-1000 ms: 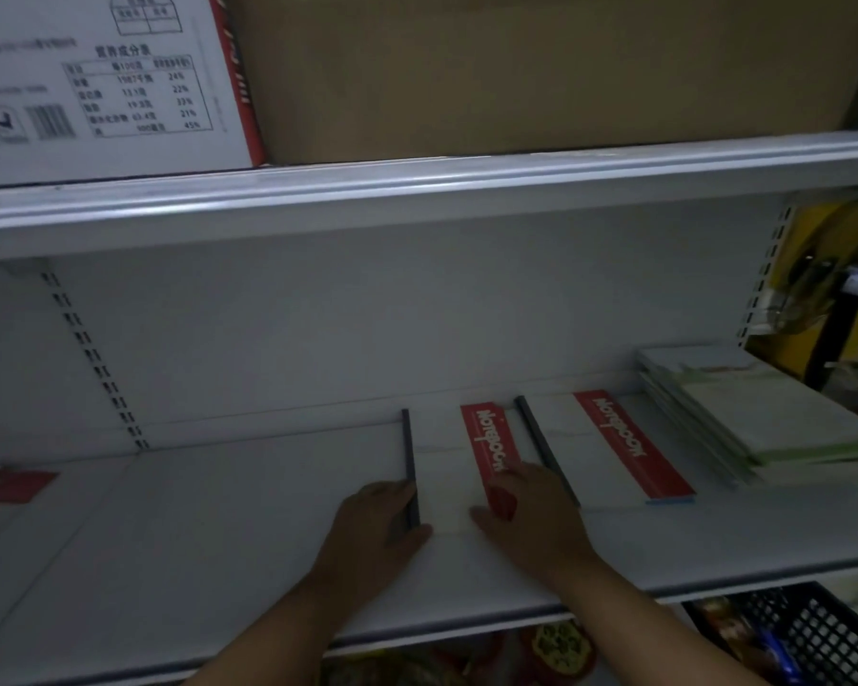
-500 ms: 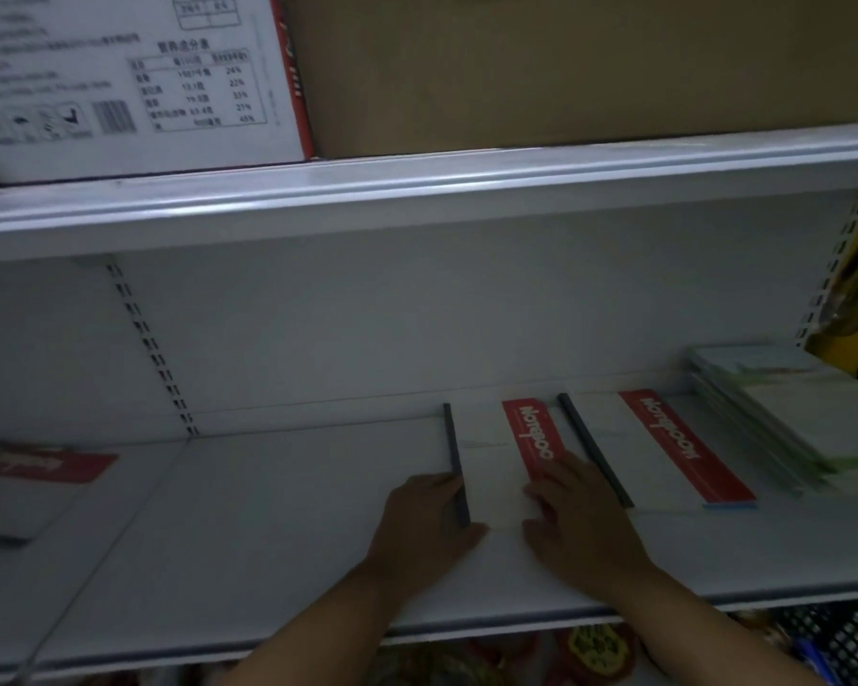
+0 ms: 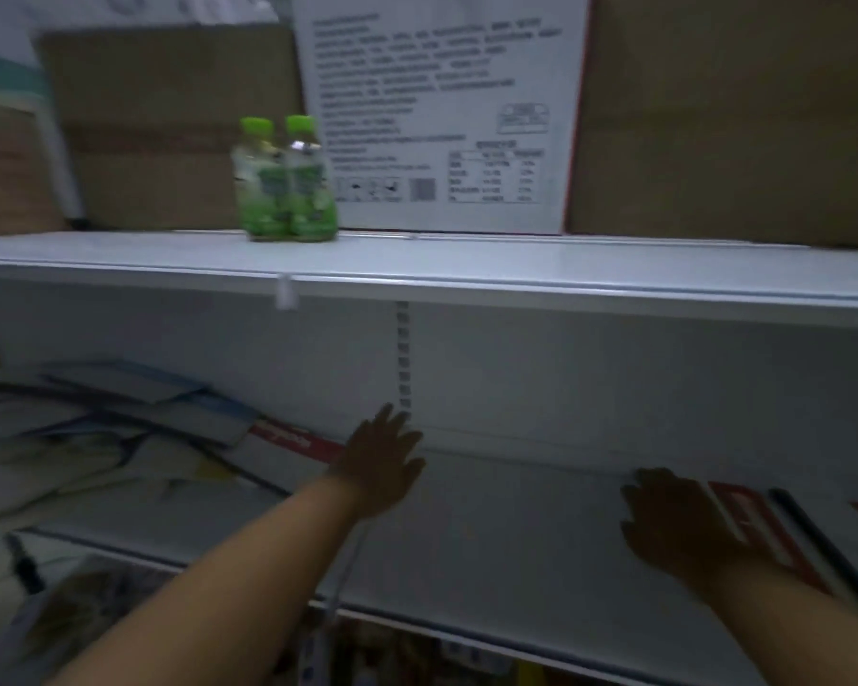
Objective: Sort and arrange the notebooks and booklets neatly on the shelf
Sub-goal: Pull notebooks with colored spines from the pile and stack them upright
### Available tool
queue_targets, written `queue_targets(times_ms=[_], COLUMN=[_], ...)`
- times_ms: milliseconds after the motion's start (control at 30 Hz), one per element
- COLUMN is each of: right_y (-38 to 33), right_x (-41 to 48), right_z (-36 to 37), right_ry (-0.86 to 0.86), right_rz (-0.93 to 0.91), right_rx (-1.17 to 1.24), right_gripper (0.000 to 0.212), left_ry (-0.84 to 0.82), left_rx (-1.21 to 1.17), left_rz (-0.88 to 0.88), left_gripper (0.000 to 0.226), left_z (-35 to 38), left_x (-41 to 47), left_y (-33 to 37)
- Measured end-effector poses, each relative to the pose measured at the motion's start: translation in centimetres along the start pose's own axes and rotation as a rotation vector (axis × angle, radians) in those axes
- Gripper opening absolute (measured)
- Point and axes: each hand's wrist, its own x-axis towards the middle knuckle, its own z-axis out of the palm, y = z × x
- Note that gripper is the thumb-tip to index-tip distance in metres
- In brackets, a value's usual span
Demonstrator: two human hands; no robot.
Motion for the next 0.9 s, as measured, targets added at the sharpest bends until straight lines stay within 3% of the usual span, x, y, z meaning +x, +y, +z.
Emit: queue_targets(times_ms=[100,267,400,567,900], right_y=[-9.2,-24.4,-32.4,-37.2,-42.0], right_x=[3.9,7.4,8.1,8.4,14.6], right_z=[-3.0,-5.8,-7.2,-8.2,-7.9], right_ry=[-0.046,-0.021,-0.046,-0.111,-0.129], right_rz=[-0.114,-0.416,-0.519,-0.571,-0.565], right_rx=[0.162,0.247,0.286,0.287,0.305], right_gripper=[0.053,0.052,0.056,0.059,0.06], left_ry=[-0.003,0.013,-0.027,-0.103,-0.06], left_rx=[0.08,0.115,0.09,0.027,0.012], left_rz=[-0.151,-0.295,-0.351,-0.413,-0.438], left_gripper=[0.056,0.058,0.062,0.064,0.061], left_z=[-2.9,-4.4,-4.4,-3.1,-2.8], left_x=[-3.5,-10.6,-14.8,-18.5,-18.2], left_y=[-8.3,-19.0,-24.4,-27.4,-31.1])
